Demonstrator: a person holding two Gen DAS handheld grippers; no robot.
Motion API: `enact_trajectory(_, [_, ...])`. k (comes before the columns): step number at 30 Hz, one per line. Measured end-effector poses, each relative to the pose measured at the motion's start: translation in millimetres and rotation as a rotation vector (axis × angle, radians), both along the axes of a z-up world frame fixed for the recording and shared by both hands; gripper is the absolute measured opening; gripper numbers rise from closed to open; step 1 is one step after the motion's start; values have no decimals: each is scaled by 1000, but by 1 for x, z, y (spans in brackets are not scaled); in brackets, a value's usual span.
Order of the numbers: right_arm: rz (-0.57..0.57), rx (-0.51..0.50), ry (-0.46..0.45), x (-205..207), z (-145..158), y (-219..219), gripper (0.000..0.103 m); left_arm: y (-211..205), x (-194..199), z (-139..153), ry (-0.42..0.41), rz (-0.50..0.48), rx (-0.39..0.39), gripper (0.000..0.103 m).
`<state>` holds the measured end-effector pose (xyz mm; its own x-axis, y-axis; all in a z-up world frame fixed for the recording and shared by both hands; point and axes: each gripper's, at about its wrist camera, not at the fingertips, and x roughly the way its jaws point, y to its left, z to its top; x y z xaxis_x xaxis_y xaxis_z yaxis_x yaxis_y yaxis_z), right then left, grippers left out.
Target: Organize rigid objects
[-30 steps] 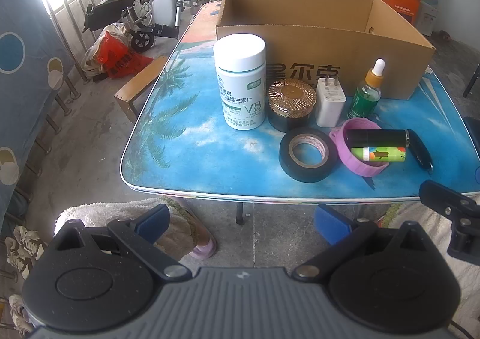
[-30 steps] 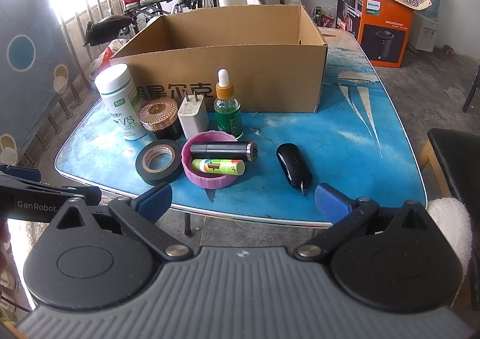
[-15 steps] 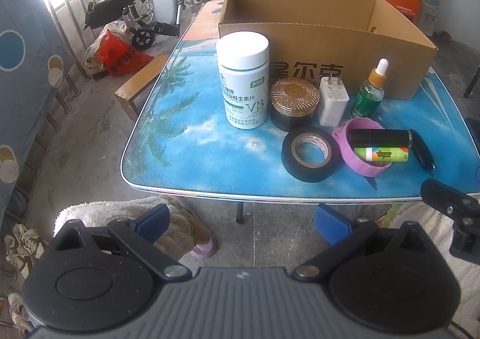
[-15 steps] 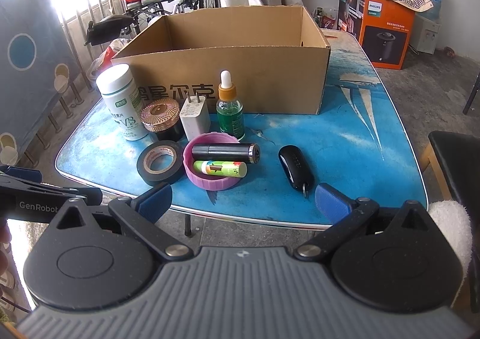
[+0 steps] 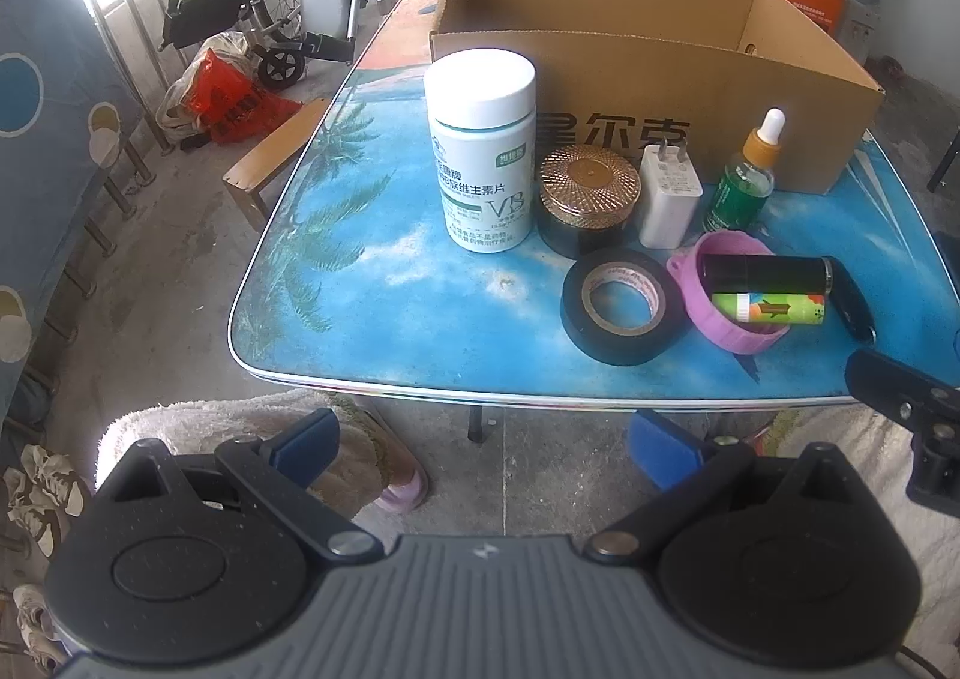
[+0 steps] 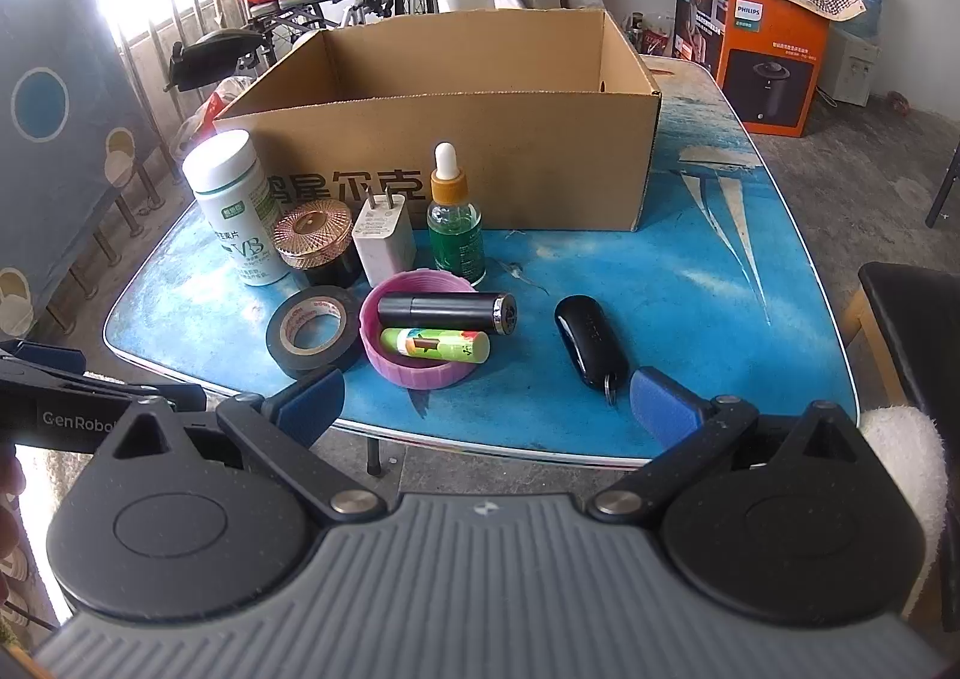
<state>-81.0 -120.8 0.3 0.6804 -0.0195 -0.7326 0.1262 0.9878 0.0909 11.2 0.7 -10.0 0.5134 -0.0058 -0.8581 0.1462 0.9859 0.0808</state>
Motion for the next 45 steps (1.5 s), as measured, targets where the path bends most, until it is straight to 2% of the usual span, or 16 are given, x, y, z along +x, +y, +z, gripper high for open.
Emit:
enact_trajectory(5, [-15, 7, 5, 7, -4, -3, 102, -2, 4, -2, -59, -17, 14, 103])
enact_trajectory(10, [-33, 15, 3, 11, -7, -7, 102, -7, 12, -3, -38, -51, 24, 103])
enact_trajectory(12, [-42, 22, 7, 13, -9, -8, 102, -9, 14, -3, -10, -70, 2, 103])
enact_trajectory(15, [-53, 40, -4, 15, -9, -12, 102, -13, 18, -2, -11, -103, -13, 103])
enact_trajectory(19, [-72, 101, -75, 13, -6, -23, 102, -17, 21, 4, -62, -155, -42, 103])
enact_trajectory(24, [-101, 222, -188, 9, -3, -41, 102, -22, 24, 14, -155, -242, -153, 101])
enact_trajectory(26, [-104, 281, -203, 10, -5, -46, 101, -26, 26, 15, -174, -281, -188, 98])
enact_trajectory(30, [-105, 394, -194, 18, -18, -53, 85, -38, 35, 12, -180, -334, -203, 89])
enact_trajectory(32, [-106, 441, -177, 25, -27, -56, 77, -45, 40, 9, -174, -356, -195, 75])
enact_trajectory(37, [-137, 521, -128, 42, -46, -67, 53, -55, 48, -1, -128, -406, -213, 56])
enact_trajectory(39, [-146, 536, -111, 47, -53, -70, 50, -60, 51, -3, -112, -426, -217, 53])
enact_trajectory(41, [-157, 551, -95, 52, -60, -72, 48, -64, 53, -5, -99, -446, -218, 42])
enact_trajectory(45, [-173, 591, -66, 61, -71, -78, 46, -70, 57, -12, -84, -477, -207, 35])
